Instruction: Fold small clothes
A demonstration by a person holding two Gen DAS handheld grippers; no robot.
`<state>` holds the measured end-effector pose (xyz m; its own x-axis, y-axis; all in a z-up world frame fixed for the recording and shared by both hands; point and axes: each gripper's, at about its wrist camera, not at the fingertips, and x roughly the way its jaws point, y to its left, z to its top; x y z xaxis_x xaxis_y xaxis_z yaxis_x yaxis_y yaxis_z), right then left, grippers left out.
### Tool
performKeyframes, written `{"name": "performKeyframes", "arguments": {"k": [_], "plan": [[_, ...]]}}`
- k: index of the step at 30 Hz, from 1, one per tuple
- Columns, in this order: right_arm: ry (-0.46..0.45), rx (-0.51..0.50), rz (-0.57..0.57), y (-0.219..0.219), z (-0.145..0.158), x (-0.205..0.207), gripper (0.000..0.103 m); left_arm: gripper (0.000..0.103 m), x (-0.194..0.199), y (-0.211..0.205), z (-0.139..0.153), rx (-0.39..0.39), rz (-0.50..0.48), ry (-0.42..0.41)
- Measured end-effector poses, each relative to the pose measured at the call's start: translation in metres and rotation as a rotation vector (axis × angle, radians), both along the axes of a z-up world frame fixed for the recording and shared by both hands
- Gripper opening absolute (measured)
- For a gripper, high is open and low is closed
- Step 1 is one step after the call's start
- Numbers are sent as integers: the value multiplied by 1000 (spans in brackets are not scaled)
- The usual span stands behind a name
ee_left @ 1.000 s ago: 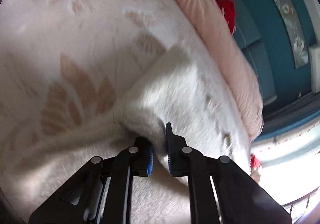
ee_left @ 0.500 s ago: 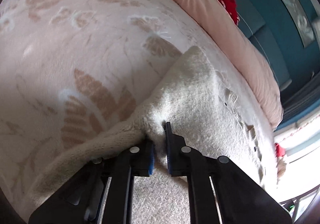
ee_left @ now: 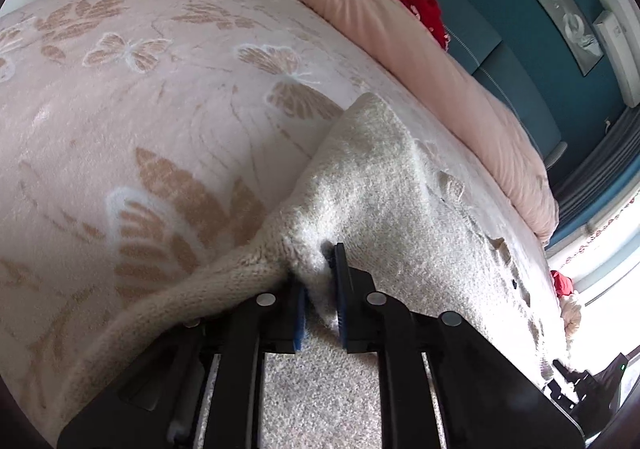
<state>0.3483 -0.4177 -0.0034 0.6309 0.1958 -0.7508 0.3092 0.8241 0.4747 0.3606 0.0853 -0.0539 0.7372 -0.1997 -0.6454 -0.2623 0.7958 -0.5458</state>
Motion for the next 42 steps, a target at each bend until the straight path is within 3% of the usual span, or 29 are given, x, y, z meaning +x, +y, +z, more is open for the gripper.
{"name": "performKeyframes", "arguments": {"k": [3,6,7,8,13,14,16,17,18,19,21,23,24,27,31,37,42], "plan": [[77,42,16,-4,-14,27,60,13,-2,1,-2,-11,-1,-17],[134,-33,48,-1,-18,47,57,14,-2,-1,-2,-1,-2,-25],[133,-78,68,11,-13,48,24,14,-2,-2,-2,0,-3,-27],[133,-116,96,20,-9,55,10,14,-2,-2,-3,0,-3,-31],[-82,-147,62,7,41,48,8,14,-2,-1,-5,-13,-5,-45],[-75,-172,54,1,35,48,7,15,-2,-1,-6,-19,-8,-51],[119,-207,85,-3,-15,61,9,17,-2,-2,-7,-18,-15,-55],[165,-189,105,-5,-35,61,8,17,-1,-3,-7,-12,-16,-54],[100,-198,86,-7,-29,55,10,17,-1,-3,-7,-12,-16,-54],[86,-179,57,-9,-22,52,19,17,-1,-3,-7,-14,-16,-55],[74,-164,13,-11,-11,45,25,17,-1,-3,-7,-13,-16,-55],[18,-215,-8,-7,8,32,29,17,-1,-2,-7,-17,-16,-56],[-4,-230,-19,-6,16,25,36,17,-1,-2,-7,-19,-16,-57],[-62,-209,-10,7,34,17,36,17,-1,-2,-8,-16,-16,-55],[-67,-135,208,81,38,42,22,17,-1,-2,-8,-16,-16,-53],[-25,-99,608,271,7,107,21,17,-1,-2,-8,-20,-15,-49],[53,-174,730,367,-38,155,20,17,-2,0,-9,-28,-18,-63]]}}
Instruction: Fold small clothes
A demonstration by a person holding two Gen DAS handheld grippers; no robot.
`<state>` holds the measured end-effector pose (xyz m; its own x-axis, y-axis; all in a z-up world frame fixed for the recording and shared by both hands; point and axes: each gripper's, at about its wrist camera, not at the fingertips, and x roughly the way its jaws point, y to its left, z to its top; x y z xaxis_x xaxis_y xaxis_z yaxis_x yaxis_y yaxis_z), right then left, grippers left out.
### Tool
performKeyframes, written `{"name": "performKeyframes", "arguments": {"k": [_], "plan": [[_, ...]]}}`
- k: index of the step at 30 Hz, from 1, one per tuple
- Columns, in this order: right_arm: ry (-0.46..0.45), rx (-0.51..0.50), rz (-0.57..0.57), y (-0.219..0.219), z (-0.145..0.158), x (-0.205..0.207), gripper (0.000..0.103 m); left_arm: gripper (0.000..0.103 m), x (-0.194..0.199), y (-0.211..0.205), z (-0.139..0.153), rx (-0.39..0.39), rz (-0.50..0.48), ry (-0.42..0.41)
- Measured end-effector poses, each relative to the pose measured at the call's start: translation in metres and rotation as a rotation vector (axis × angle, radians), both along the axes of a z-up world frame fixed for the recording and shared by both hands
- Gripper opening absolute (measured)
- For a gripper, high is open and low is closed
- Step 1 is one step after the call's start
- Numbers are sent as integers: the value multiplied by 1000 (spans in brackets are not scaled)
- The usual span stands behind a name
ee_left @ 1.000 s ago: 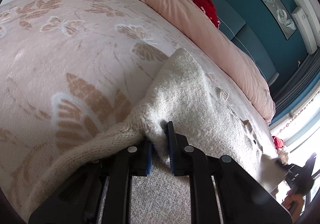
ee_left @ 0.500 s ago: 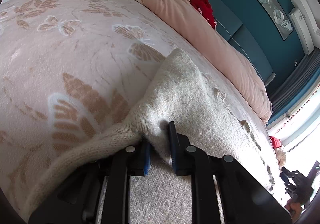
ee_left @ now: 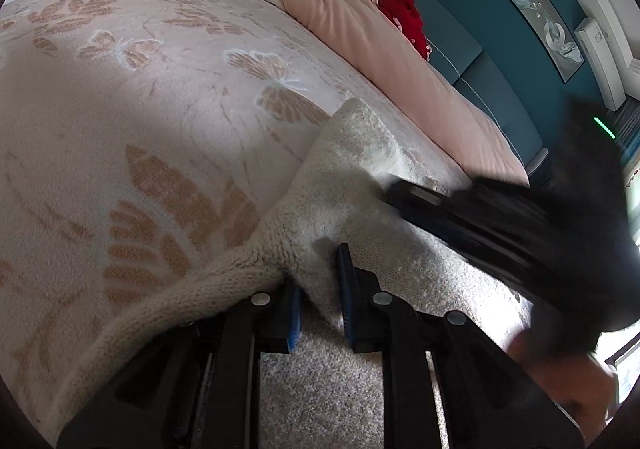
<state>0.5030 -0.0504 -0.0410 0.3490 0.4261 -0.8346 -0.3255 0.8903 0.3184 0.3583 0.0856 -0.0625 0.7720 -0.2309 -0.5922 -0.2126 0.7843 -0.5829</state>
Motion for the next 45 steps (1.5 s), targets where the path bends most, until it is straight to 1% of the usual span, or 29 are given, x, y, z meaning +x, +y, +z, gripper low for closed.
{"name": "performKeyframes", "arguments": {"k": [2,4,5,7,9,12,14,15,17,18,19,21,23,24,25,26,27,28,29,30,31,33,35,37,38,40,41,42,45], "plan": [[-34,-48,-8,9,-4,15,14,17,0,1,-1,-4,-4,-6],[-29,-10,-72,-5,2,29,4,17,0,2,-1,-11,-7,-14],[-33,10,-124,-18,8,31,4,17,0,2,-1,-11,-7,-15],[-61,66,-197,-53,25,17,11,17,0,1,-1,-10,-8,-15],[-92,80,-207,-95,38,-10,11,16,0,1,-1,-10,-7,-15],[-124,-51,-290,-167,38,-56,11,17,0,1,-1,-9,-7,-13],[-88,-121,-401,-228,30,-80,11,17,1,1,-1,-7,-7,-12],[-71,-135,-483,-267,28,-93,2,17,1,1,0,-5,-7,-10],[-60,-118,-625,-334,30,-122,0,17,2,0,1,0,-7,-5],[-65,-101,-681,-355,35,-139,0,17,2,-1,1,2,-7,-3],[-65,-71,-728,-373,41,-153,1,17,2,-1,1,5,-7,1],[-60,-72,-822,-398,55,-185,15,17,4,-2,3,10,-7,14],[-57,-36,-828,-405,71,-224,15,17,6,0,9,-3,-12,39],[-51,-36,-817,-405,76,-242,21,17,5,2,13,-12,-21,61],[-41,-43,-800,-404,80,-263,38,18,1,4,19,-15,-42,81],[-31,-50,-783,-400,83,-283,49,22,-14,9,31,-15,-70,88],[-14,-54,-758,-393,84,-308,64,35,-27,14,37,-17,-78,83],[1,-52,-734,-388,83,-327,66,46,-53,24,50,-19,-92,72],[23,-50,-710,-383,82,-352,66,71,-76,35,60,-12,-92,75],[44,-46,-700,-379,78,-376,67,90,-93,42,67,0,-85,83],[78,-45,-690,-375,73,-400,67,93,-123,54,76,20,-75,93],[135,-17,-690,-368,64,-436,67,94,-159,69,84,35,-87,128],[166,39,-693,-360,57,-456,68,94,-197,79,84,50,-113,192],[154,74,-681,-346,58,-470,73,94,-222,82,78,21,-144,233],[154,88,-672,-340,58,-472,74,94,-236,81,70,-15,-164,260],[154,127,-657,-332,57,-469,75,94,-249,74,61,-41,-165,276],[148,152,-649,-326,56,-467,75,96,-255,67,62,-15,-154,253],[143,162,-646,-322,55,-463,75,98,-255,60,63,4,-155,236],[122,186,-638,-310,52,-446,76,98,-243,40,61,-7,-182,228]]}}
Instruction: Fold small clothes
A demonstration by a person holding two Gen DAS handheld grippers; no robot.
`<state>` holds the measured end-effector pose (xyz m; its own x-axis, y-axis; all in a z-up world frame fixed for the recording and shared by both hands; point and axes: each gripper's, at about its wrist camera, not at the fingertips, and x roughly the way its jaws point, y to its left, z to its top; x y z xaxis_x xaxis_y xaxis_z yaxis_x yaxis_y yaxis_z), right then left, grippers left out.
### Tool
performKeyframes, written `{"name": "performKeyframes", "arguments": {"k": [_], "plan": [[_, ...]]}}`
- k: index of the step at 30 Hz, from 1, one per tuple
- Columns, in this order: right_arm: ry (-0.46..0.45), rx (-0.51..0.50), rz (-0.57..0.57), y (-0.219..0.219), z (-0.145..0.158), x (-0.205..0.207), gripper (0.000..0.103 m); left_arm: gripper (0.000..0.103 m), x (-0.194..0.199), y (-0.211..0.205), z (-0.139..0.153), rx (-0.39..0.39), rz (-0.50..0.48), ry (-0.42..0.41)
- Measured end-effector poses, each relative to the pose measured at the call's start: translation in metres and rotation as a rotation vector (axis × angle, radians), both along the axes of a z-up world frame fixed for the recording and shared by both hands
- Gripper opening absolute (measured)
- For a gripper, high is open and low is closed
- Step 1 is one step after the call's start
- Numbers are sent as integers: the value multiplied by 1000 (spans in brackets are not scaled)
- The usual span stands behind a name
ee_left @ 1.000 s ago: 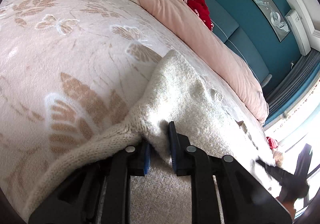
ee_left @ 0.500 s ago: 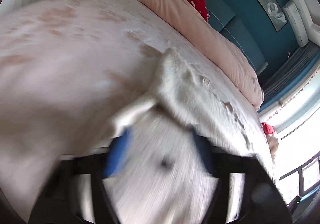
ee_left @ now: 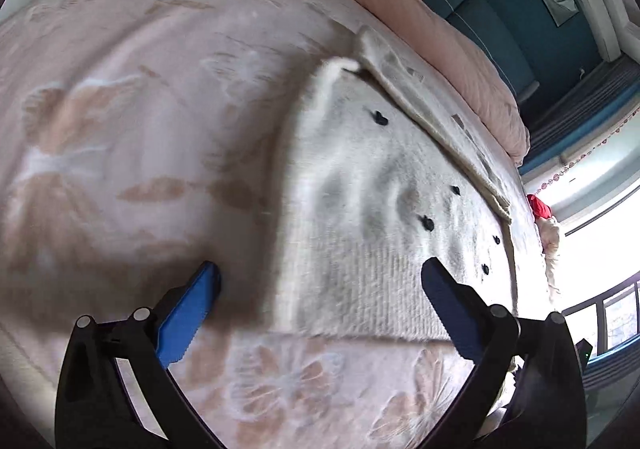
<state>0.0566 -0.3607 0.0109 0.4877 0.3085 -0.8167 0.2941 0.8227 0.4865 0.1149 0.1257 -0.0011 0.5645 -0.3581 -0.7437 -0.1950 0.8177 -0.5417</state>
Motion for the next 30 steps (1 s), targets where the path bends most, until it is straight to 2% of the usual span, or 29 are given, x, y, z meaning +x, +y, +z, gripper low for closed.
{"name": "performKeyframes", "arguments": {"k": [5,7,8,9,10,11,12,16,21,24,27,30], "plan": [[-28,48,-21,8,-8,29,76,98,33,-26,-5,-17,-35,-7],[-35,68,-40,6,-11,37,73,94,45,-28,-6,-13,-38,13],[-32,76,-48,5,-12,41,69,80,50,-27,-6,-22,-27,29],[-27,87,-51,4,-12,44,50,58,54,-24,-5,-40,-19,41],[-16,102,-48,3,-13,46,18,47,57,-21,-5,-65,-21,60],[-3,114,-48,2,-13,47,13,21,58,-18,-6,-100,-26,88],[0,113,-54,1,-9,46,12,16,58,-14,-5,-116,-21,113],[-36,83,-34,-1,17,33,10,8,41,-9,16,-42,-27,115],[-36,36,38,1,46,10,9,6,9,1,48,-57,-67,97],[-20,-14,92,0,60,-11,9,6,-16,1,65,-29,-120,90],[37,-15,155,-2,65,-45,9,6,-48,1,74,-2,-185,132],[124,-46,269,9,68,-90,9,6,-95,5,80,20,-251,198]]}}
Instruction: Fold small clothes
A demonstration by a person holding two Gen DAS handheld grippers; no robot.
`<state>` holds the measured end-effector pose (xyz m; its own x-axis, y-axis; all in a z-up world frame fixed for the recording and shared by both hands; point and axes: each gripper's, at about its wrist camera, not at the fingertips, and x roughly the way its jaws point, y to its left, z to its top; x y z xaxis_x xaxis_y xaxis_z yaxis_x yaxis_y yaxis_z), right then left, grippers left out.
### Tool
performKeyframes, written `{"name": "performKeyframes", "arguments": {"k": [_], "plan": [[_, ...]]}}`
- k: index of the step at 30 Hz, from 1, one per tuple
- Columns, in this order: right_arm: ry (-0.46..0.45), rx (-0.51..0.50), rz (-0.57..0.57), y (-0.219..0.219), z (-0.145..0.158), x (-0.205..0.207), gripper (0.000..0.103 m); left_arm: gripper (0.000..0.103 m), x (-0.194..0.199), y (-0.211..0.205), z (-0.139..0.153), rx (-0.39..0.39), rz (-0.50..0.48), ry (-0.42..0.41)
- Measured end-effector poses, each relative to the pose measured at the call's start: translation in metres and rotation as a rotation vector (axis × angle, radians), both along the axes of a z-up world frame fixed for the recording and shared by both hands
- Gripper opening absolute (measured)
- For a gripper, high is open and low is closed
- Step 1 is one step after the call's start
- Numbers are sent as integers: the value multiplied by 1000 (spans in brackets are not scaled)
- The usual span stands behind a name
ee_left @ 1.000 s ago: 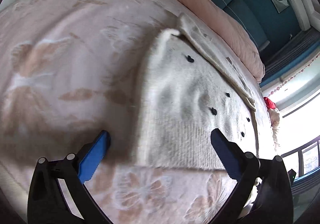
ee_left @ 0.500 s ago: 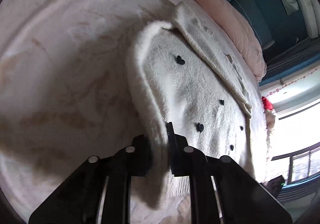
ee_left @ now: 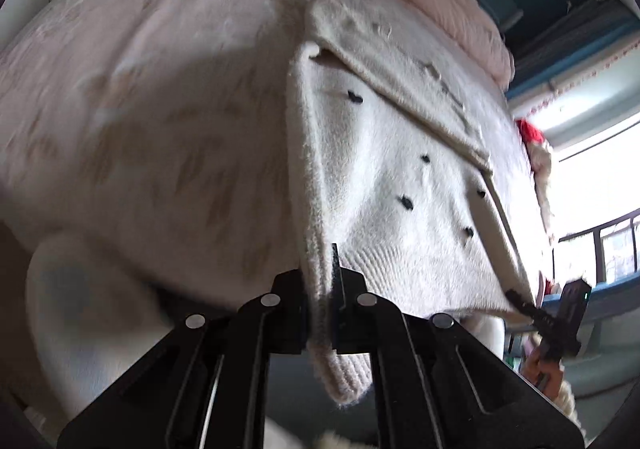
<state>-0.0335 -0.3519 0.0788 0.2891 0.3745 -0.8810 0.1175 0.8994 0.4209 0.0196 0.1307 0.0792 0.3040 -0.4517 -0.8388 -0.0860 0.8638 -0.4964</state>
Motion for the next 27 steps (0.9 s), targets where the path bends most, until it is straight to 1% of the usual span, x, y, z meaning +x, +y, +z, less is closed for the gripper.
{"name": "performKeyframes", "arguments": {"k": [1,3,4,6,7,8,10,11,12,13,14,15,16,17,18,19,20,21,22,23,24,25,26,27], "plan": [[24,-6,35,3,1,-17,9,6,-17,1,4,5,-18,15],[63,37,83,7,7,-54,9,6,-61,1,16,19,-64,23],[80,60,103,8,10,-71,9,6,-74,1,21,31,-75,26],[83,99,138,11,22,-101,10,6,-107,1,33,20,-86,23],[81,115,148,12,28,-109,10,6,-120,0,40,14,-81,24],[69,126,159,13,34,-114,10,6,-125,0,45,4,-74,21],[3,115,174,11,55,-103,10,6,-124,-1,60,-5,-60,-8],[-43,115,160,7,65,-89,10,6,-112,-2,71,-14,-51,-45],[-104,138,129,-1,76,-67,10,6,-93,-3,81,-26,-41,-88],[-144,145,100,-7,82,-47,10,6,-76,-6,88,-34,-39,-123],[-185,150,66,-14,85,-25,10,6,-44,-11,96,-26,-38,-179],[-230,167,18,-24,85,3,10,6,-24,-15,98,-18,-32,-207],[-259,181,-30,-32,82,26,11,6,2,-18,99,-11,-20,-230],[-275,214,-97,-43,72,54,12,7,33,-21,95,3,11,-244],[-280,257,-153,-49,58,76,14,7,67,-27,86,13,31,-250],[-279,285,-216,-57,41,99,17,8,94,-31,77,47,60,-262],[-264,304,-280,-64,21,120,19,11,119,-35,66,83,96,-267],[-247,301,-322,-66,5,130,21,12,142,-40,52,106,87,-253],[-228,290,-365,-70,-8,140,25,12,161,-44,37,118,86,-227],[-201,295,-416,-73,-21,149,25,13,178,-46,15,124,98,-173],[-191,301,-447,-75,-28,150,25,13,185,-44,-3,121,108,-133],[-197,312,-476,-79,-28,148,27,13,185,-42,-15,117,126,-107],[-233,348,-504,-85,-25,145,29,13,185,-36,-19,112,154,-100],[-264,366,-528,-89,-19,139,41,22,182,-30,-18,96,171,-117]]}}
